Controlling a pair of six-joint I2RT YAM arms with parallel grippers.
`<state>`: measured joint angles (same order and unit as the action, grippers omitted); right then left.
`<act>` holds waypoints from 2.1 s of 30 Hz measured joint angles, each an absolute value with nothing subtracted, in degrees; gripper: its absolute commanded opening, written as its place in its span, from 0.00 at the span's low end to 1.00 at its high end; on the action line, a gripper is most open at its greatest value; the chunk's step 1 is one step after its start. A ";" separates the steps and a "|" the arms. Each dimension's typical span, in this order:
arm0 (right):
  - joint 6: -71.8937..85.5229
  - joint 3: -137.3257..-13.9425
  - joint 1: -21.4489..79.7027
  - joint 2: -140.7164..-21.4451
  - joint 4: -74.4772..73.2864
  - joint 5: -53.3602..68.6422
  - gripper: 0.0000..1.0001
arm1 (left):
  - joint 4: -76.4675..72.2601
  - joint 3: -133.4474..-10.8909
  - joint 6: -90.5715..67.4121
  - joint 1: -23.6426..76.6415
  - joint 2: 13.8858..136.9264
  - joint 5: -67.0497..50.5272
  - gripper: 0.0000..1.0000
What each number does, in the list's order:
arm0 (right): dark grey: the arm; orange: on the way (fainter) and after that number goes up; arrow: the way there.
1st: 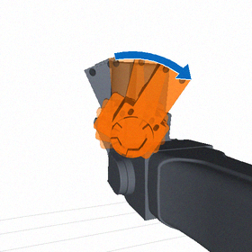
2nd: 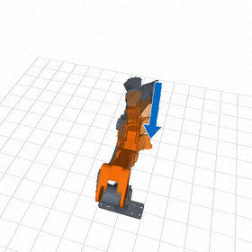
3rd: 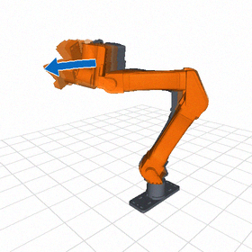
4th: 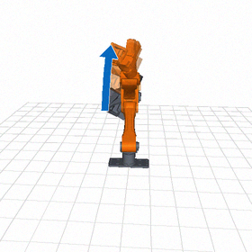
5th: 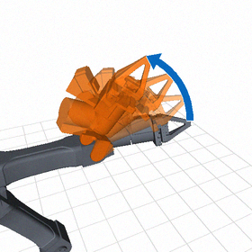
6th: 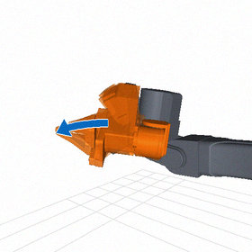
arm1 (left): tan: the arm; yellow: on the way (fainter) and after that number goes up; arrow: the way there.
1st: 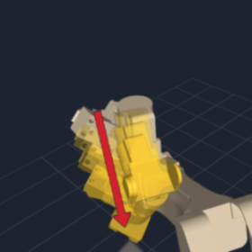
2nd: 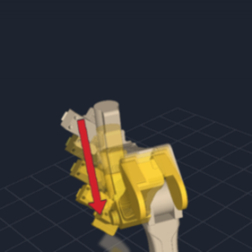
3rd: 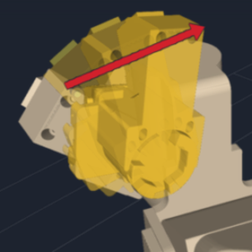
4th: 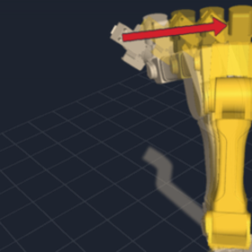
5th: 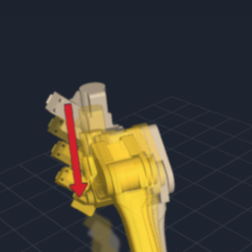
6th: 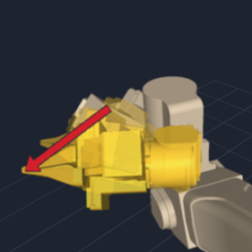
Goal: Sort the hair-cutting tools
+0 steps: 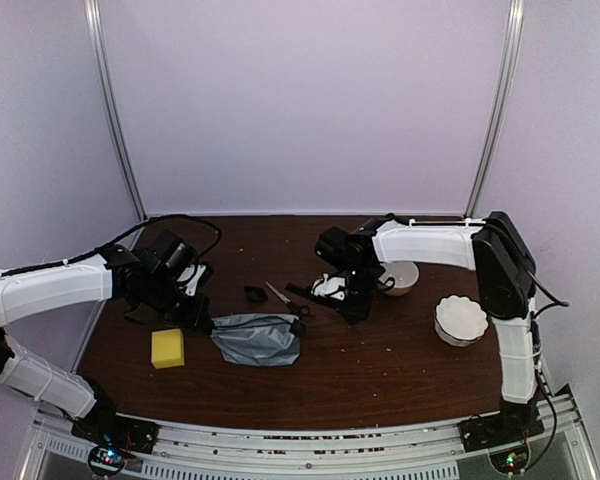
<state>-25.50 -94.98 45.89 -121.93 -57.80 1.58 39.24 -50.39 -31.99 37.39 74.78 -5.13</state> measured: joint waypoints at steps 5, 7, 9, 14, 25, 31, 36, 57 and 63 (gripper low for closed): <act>-23.94 -101.75 45.63 -121.51 -56.73 5.37 0.39 | 39.81 -51.11 -31.75 37.39 74.78 -5.10 0.07; -23.33 -107.66 46.00 -123.13 -56.69 6.72 0.42 | 39.92 -51.35 -31.66 37.39 74.78 -5.10 0.07; -22.57 -113.40 46.54 -125.29 -56.55 7.55 0.46 | 40.16 -51.37 -31.57 37.39 74.72 -5.08 0.07; -20.99 -123.98 47.79 -132.81 -56.93 8.10 0.53 | 40.58 -51.37 -31.57 37.36 74.22 -5.06 0.07; -20.53 -127.52 50.04 -142.12 -60.23 4.43 0.54 | 40.64 -51.46 -31.31 37.36 74.13 -5.06 0.07; -20.53 -128.31 50.57 -142.78 -60.29 2.07 0.47 | 40.71 -51.86 -31.18 37.39 74.17 -5.08 0.07; -20.62 -128.14 50.54 -143.20 -60.47 0.97 0.42 | 40.66 -52.01 -31.16 37.39 74.26 -5.10 0.07; -34.33 -81.32 43.99 -115.28 -53.04 -1.61 0.38 | 40.03 -52.14 -30.70 37.36 74.41 -5.67 0.13; -36.73 -80.68 41.76 -112.18 -53.10 2.55 0.39 | 39.59 -52.14 -30.37 37.36 74.50 -6.15 0.28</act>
